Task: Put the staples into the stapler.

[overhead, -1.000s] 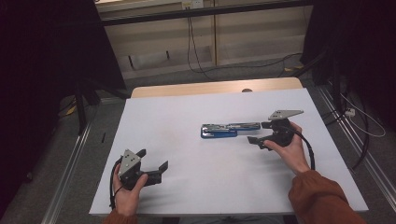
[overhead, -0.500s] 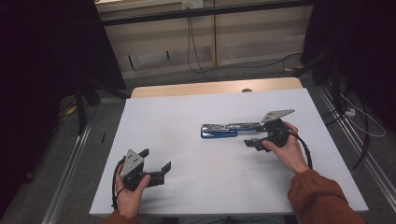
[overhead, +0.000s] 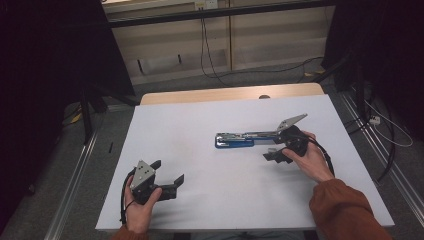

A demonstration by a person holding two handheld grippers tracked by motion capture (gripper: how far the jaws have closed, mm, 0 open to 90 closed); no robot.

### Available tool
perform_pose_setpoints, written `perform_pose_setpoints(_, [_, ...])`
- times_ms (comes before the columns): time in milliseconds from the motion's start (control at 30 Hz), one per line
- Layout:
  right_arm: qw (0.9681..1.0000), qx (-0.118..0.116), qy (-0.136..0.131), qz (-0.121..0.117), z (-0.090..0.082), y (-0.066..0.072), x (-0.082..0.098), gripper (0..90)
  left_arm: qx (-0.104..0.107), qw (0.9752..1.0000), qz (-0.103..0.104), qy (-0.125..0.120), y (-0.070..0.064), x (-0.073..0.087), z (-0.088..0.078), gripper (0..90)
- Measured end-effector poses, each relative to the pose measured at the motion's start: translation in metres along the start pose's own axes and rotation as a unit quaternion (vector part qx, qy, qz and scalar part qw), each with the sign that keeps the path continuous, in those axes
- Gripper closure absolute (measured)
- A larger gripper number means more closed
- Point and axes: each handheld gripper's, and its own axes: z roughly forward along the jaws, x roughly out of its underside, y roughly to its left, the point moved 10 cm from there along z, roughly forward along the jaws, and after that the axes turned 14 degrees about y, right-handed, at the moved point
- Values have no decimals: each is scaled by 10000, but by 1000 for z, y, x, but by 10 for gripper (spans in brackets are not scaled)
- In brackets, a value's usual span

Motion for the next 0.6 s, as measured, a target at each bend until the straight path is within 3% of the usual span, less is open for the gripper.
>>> perform_pose_setpoints(300, [9993,-12,299,-224,4,-6,2,222,-8,10000,50,23,0,0,1,47])
perform_pose_setpoints(367, [9989,-26,387,-257,6,-8,3,309,14,10000,25,22,-1,0,1,47])
perform_pose_setpoints(500, [9975,117,599,-348,7,-14,6,389,4,10000,26,31,0,0,1,47])
perform_pose_setpoints(600, [9970,96,690,-340,6,-19,8,475,5,10000,29,64,0,1,3,47])
